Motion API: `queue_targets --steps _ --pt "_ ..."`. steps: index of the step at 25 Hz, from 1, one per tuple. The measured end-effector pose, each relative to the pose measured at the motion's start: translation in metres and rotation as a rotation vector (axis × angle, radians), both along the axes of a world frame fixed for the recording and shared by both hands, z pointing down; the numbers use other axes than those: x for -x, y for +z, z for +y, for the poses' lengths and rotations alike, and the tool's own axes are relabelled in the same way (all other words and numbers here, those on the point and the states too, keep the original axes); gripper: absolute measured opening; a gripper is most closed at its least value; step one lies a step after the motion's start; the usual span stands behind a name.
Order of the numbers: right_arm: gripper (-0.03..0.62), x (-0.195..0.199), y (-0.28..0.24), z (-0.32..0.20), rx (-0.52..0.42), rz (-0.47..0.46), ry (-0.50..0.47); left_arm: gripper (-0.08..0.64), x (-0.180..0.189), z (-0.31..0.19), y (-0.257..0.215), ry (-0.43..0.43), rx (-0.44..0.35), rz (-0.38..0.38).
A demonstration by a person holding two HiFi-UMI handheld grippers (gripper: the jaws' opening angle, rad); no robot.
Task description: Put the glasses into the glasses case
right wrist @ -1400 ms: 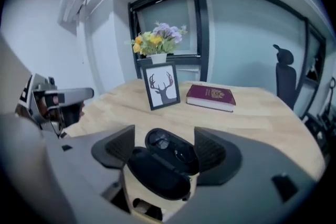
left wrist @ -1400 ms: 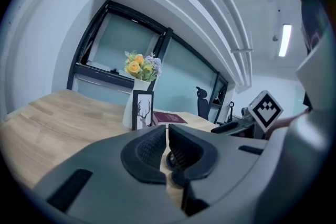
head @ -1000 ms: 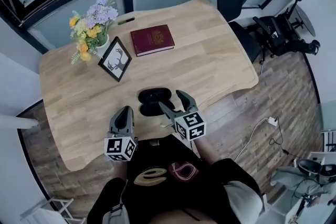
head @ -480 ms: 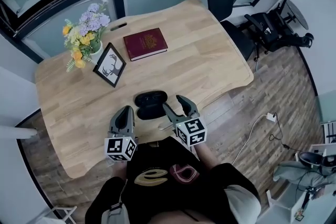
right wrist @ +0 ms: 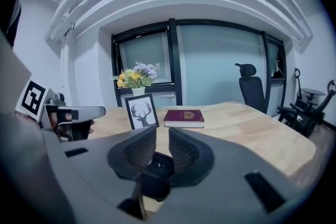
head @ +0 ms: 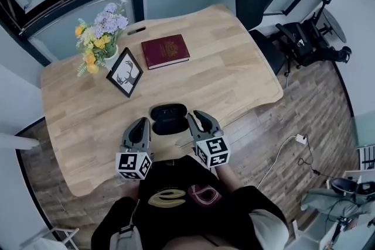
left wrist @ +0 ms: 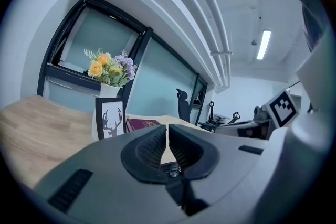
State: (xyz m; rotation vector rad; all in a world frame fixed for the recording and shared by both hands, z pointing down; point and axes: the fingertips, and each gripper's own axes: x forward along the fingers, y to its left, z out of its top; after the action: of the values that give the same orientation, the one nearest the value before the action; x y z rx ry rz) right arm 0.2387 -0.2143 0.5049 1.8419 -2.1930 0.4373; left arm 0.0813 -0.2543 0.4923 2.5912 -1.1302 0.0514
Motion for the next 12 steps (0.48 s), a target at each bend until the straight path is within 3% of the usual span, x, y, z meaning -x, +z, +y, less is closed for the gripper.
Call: queue_targets --steps 12 --pt "0.012 -0.011 0.006 0.006 -0.001 -0.011 0.06 0.028 -0.004 0.011 0.002 0.005 -0.01 -0.034"
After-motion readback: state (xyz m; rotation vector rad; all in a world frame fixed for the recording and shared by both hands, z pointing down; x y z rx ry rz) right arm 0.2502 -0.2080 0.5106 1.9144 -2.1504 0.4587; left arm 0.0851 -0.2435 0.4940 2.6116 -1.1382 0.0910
